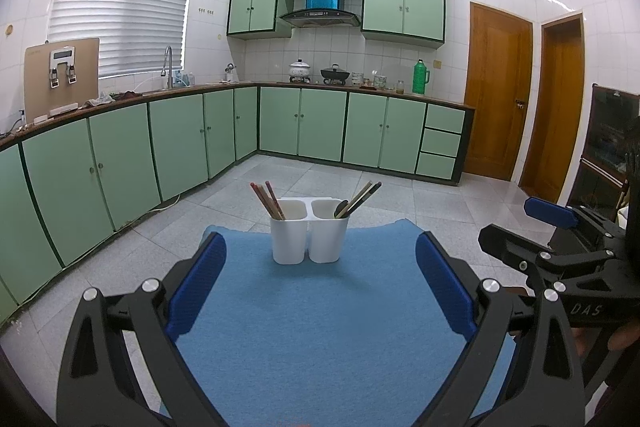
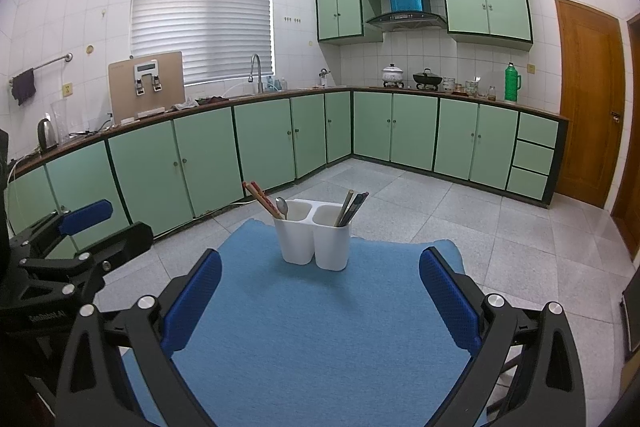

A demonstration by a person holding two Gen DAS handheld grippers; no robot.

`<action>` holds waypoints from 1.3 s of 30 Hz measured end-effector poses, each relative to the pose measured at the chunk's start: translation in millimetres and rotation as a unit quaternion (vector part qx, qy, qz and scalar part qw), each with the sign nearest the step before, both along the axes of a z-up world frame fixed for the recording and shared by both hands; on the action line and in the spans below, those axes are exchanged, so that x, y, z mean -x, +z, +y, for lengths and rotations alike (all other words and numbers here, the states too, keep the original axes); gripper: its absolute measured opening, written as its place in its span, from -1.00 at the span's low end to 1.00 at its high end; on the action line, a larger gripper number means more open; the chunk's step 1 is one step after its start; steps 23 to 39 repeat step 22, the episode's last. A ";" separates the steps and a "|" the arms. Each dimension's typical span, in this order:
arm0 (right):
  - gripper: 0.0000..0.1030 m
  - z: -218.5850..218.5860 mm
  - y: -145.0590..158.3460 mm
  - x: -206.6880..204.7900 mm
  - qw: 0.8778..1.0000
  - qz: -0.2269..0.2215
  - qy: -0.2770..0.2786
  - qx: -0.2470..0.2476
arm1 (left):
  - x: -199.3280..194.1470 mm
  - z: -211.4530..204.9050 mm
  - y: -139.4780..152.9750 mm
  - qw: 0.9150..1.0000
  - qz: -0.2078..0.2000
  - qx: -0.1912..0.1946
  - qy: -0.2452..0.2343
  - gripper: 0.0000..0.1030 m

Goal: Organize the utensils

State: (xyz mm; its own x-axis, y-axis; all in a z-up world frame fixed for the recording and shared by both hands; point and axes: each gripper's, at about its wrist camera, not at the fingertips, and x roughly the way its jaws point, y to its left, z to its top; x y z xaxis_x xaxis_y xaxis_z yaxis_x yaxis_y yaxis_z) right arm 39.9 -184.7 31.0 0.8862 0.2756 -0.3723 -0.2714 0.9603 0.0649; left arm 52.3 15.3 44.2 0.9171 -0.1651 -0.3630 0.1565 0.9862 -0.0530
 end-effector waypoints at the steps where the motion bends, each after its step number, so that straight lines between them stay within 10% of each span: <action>1: 0.89 0.0 0.1 0.0 1.000 0.000 0.000 0.000 | 0.3 0.2 0.2 1.000 0.000 0.000 0.000 0.80; 39: 0.89 -1.7 -3.2 -0.6 1.000 0.002 -0.001 0.000 | -5.0 -0.5 -0.4 1.000 0.005 0.001 0.001 0.80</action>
